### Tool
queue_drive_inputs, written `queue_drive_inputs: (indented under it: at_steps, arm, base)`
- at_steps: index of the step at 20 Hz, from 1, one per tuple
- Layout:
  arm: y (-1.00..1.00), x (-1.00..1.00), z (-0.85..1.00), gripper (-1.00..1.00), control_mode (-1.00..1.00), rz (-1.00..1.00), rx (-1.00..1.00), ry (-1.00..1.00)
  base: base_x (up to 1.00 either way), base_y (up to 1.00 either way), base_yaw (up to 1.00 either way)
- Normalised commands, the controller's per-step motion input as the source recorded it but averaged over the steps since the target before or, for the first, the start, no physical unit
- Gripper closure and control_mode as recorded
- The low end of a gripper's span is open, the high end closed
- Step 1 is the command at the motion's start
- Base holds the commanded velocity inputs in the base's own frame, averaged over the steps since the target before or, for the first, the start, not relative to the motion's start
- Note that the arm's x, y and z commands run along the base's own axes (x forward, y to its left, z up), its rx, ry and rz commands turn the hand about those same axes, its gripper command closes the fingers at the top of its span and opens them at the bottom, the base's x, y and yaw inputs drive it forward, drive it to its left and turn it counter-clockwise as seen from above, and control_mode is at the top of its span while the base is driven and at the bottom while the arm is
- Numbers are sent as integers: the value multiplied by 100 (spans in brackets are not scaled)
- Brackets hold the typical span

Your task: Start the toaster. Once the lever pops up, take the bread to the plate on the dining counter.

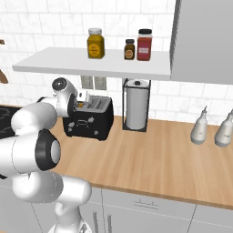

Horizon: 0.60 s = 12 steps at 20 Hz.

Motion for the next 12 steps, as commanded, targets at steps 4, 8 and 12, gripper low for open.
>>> queue_drive_inputs:
  at_steps: [4,8,12]
  arm:
    - [0,0,0,-100,-100,0,0,0]
    - [0,0,0,-100,-100,0,0,0]
    - [0,0,0,-100,-100,0,0,0]
  base:
    - [0,0,0]
    - [0,0,0]
    - [0,0,0]
